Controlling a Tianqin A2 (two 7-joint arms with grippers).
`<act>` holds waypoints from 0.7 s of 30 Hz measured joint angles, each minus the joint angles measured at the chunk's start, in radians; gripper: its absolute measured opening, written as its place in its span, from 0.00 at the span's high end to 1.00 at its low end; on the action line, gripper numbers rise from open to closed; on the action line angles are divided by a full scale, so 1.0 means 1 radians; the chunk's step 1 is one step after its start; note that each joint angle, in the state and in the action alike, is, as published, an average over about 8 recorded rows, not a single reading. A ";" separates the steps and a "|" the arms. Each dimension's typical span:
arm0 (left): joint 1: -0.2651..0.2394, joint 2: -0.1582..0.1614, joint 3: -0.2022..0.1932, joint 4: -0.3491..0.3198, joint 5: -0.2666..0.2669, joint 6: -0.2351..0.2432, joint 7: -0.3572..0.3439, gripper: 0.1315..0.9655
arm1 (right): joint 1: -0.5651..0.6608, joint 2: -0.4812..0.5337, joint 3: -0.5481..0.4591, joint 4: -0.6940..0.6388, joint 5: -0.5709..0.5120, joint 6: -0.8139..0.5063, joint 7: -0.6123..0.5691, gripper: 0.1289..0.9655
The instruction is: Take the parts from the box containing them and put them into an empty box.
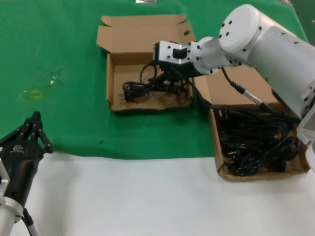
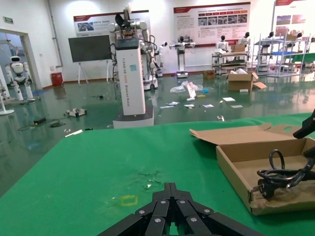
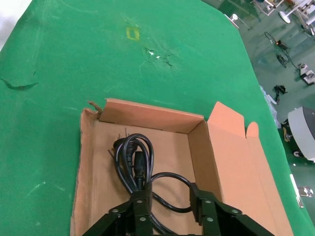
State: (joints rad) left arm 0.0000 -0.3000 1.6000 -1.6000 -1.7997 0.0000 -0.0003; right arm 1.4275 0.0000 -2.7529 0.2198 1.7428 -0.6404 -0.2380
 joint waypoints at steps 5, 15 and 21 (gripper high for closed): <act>0.000 0.000 0.000 0.000 0.000 0.000 0.000 0.99 | -0.003 0.000 0.000 0.005 0.000 0.005 0.001 0.74; 0.000 0.000 0.000 0.000 0.000 0.000 0.000 0.99 | -0.003 0.000 0.000 0.007 0.000 0.007 0.001 0.59; 0.000 0.000 0.000 0.000 0.000 0.000 0.000 0.96 | -0.013 0.002 0.008 0.016 0.000 0.011 0.003 0.45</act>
State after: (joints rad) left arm 0.0000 -0.3000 1.6000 -1.6000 -1.7997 0.0000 -0.0003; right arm 1.4146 0.0020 -2.7453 0.2356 1.7428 -0.6291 -0.2354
